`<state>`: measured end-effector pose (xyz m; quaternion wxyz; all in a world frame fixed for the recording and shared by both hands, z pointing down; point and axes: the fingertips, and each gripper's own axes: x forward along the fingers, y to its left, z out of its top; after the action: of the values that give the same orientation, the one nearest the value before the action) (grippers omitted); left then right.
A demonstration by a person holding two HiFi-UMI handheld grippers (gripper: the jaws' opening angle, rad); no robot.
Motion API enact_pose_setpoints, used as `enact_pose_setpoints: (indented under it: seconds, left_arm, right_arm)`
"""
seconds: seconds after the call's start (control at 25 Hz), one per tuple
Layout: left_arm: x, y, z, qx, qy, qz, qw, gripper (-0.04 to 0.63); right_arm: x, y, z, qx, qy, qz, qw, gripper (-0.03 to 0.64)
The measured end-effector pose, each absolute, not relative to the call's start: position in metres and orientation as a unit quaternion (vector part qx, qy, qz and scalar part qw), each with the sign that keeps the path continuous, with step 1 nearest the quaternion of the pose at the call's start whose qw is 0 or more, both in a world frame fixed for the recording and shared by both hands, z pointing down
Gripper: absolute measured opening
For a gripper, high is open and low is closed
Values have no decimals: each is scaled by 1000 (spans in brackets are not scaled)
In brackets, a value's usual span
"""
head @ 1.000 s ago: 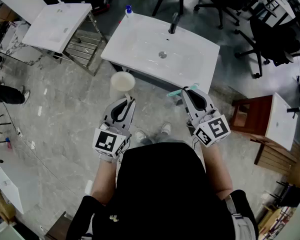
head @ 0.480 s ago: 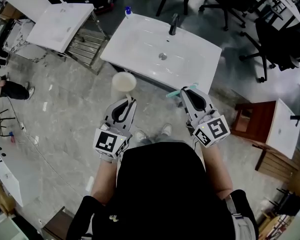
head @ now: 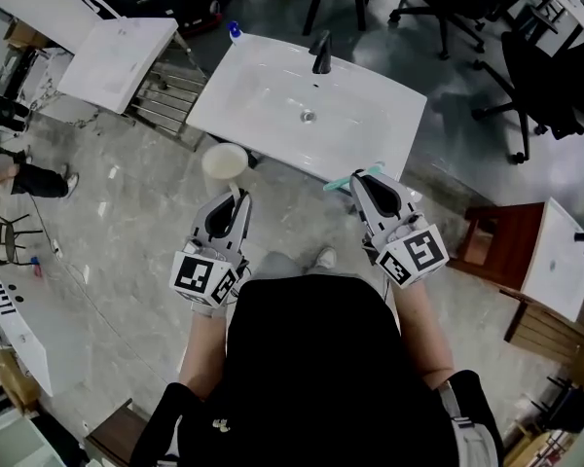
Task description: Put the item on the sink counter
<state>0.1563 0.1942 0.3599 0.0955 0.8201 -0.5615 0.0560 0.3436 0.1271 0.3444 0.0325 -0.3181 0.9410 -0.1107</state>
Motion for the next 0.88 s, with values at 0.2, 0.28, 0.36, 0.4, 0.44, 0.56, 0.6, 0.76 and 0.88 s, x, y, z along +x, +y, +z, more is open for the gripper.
enact_pose_setpoints:
  seconds: [0.2, 0.28, 0.36, 0.4, 0.44, 0.56, 0.6, 0.76, 0.88]
  left_arm:
    - [164, 183, 360, 820, -562, 63, 94, 46]
    - [165, 178, 363, 821, -560, 63, 95, 46]
    - [164, 172, 366, 822, -558, 60, 98, 46]
    - [163, 170, 368, 823, -557, 59, 99, 46]
    - [161, 167, 370, 824, -555, 59, 100, 46]
    - [153, 156, 376, 826, -551, 57, 105, 46]
    - [149, 153, 379, 827, -550, 57, 107, 46]
    - [132, 137, 383, 830, -544, 56, 111, 46]
    - [112, 123, 385, 832, -540, 54, 115, 46]
  right_arm:
    - [358, 117, 349, -325, 937, -120, 37, 48]
    - [359, 113, 352, -327, 937, -121, 35, 48]
    - [357, 108, 355, -328, 936, -121, 31, 48]
    - [355, 106, 356, -329, 936, -121, 29, 48]
    - [353, 103, 357, -330, 936, -121, 27, 48]
    - [345, 94, 360, -334, 935, -122, 21, 49]
    - [341, 92, 362, -334, 934, -122, 17, 48]
    - [321, 76, 364, -336, 934, -123, 4, 48]
    - [300, 60, 364, -339, 933, -123, -2, 48]
